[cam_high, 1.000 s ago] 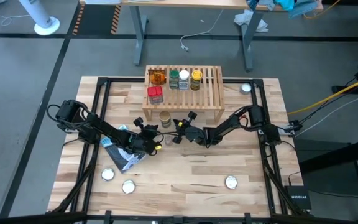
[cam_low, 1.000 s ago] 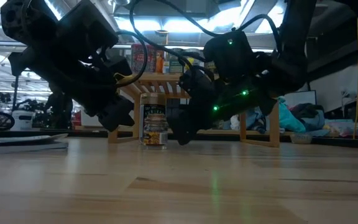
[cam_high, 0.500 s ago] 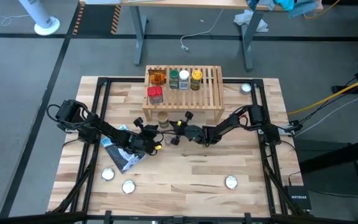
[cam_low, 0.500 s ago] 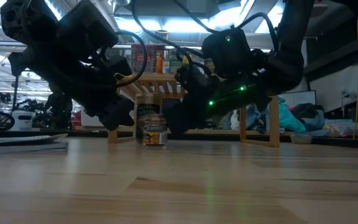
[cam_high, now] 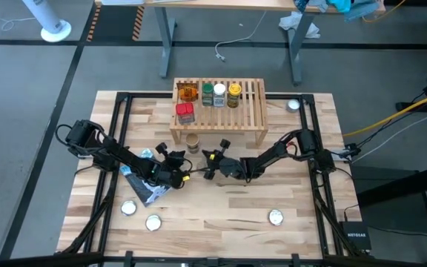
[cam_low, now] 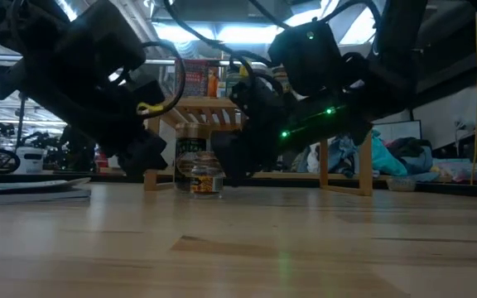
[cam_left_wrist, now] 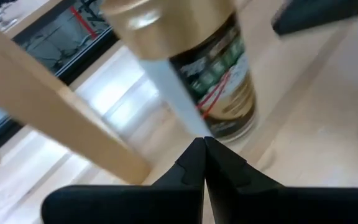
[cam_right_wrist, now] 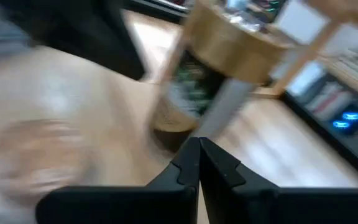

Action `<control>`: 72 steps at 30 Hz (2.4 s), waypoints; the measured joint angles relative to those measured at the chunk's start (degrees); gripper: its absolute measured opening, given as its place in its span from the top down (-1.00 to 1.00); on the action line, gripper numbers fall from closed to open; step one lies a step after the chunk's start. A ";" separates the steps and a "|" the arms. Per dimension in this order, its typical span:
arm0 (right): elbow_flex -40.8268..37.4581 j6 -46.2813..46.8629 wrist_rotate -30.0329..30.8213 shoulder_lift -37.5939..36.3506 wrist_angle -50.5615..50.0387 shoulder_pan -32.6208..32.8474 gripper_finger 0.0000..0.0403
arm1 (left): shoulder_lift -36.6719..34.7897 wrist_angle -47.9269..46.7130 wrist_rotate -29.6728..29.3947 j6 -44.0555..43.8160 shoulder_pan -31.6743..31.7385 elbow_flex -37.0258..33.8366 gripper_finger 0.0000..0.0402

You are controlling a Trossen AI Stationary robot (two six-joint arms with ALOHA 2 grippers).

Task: Shelf spices
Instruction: Put the brown seasoning bottle on the shelf

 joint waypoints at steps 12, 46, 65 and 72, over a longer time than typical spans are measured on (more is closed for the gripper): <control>0.00 -0.21 -1.98 0.00 0.53 -4.69 0.94 | 0.00 -3.73 -1.30 -3.93 -0.48 -0.02 1.00; 9.25 4.03 -6.10 7.79 0.04 0.63 0.94 | 0.07 -6.03 -1.28 -8.42 -5.94 0.02 1.00; 9.33 -1.23 1.08 6.78 -4.13 0.61 0.94 | -0.11 -32.32 -4.27 -36.09 -7.97 0.02 1.00; 9.27 -3.69 1.36 6.45 -4.19 0.02 0.94 | -0.14 -32.33 -4.29 -36.10 -7.97 0.02 1.00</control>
